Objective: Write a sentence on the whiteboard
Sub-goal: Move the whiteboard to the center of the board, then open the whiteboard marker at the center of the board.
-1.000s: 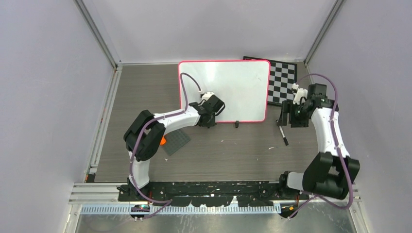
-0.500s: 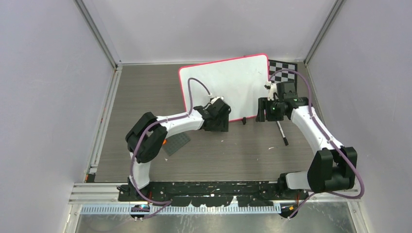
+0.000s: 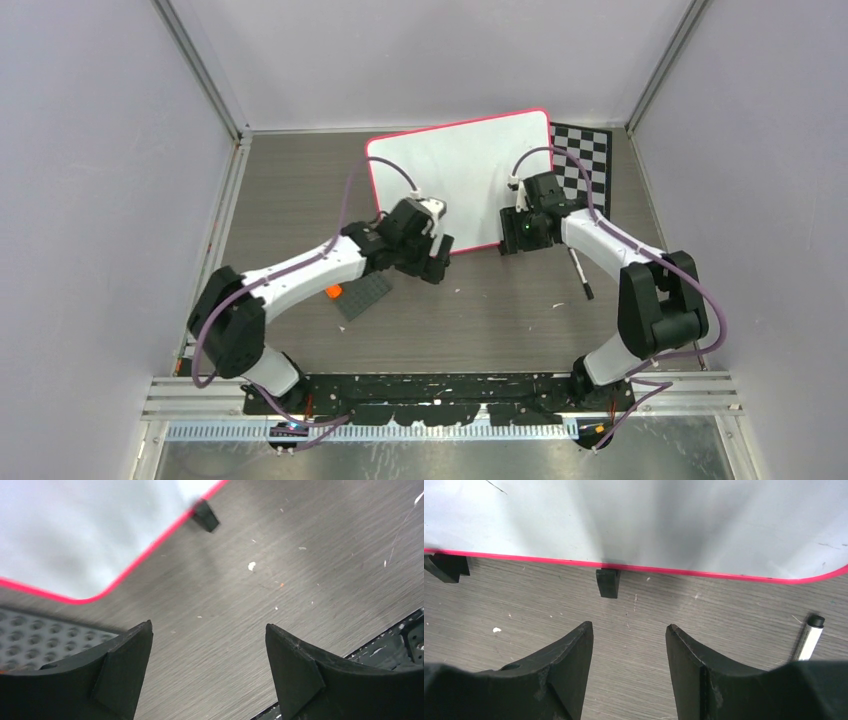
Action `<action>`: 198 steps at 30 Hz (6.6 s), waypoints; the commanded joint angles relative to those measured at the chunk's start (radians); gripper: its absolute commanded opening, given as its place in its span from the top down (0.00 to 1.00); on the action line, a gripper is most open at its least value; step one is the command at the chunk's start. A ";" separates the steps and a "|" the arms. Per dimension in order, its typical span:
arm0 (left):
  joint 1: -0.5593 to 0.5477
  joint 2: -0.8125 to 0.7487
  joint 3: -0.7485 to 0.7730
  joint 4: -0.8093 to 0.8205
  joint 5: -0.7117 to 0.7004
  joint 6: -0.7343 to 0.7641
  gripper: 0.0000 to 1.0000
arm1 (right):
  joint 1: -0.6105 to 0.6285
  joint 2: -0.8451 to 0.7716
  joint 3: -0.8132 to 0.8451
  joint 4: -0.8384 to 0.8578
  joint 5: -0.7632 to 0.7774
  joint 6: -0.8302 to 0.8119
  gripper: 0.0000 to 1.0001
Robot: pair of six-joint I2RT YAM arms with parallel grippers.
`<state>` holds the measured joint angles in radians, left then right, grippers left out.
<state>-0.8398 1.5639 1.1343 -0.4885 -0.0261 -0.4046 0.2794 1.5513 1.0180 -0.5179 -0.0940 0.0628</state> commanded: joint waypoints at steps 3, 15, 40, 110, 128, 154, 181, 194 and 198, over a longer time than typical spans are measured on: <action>0.233 -0.194 -0.014 -0.043 0.113 0.077 0.15 | 0.060 0.014 0.050 0.087 0.076 0.015 0.40; 0.452 -0.341 0.105 -0.118 0.097 0.056 0.05 | 0.092 0.167 0.105 0.136 0.091 0.006 0.52; 0.617 -0.349 0.096 -0.102 0.204 -0.009 0.00 | 0.189 0.090 -0.003 0.101 0.017 0.048 1.00; 0.622 -0.357 0.245 -0.182 0.353 0.169 0.00 | -0.354 0.507 0.392 -0.526 0.141 -0.480 0.68; 0.620 -0.312 0.395 -0.278 0.543 0.267 0.00 | -0.422 0.042 0.600 -0.614 -0.332 -0.243 1.00; 0.219 -0.076 0.501 -0.149 0.500 0.221 0.21 | 0.032 -0.189 0.549 -0.090 -0.296 0.719 1.00; 0.183 -0.084 0.516 -0.292 0.459 0.485 1.00 | -0.038 -0.209 0.438 0.001 -0.852 0.570 0.41; 0.171 -0.154 0.522 -0.573 0.657 0.817 1.00 | 0.023 -0.231 0.436 -0.206 -1.099 0.384 0.14; 0.153 -0.125 0.560 -0.594 0.671 0.841 1.00 | 0.060 -0.237 0.422 -0.213 -1.104 0.371 0.15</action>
<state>-0.6689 1.4170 1.6279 -1.0283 0.5762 0.3649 0.3103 1.3617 1.4452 -0.7071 -1.1591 0.4713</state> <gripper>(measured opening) 0.108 0.856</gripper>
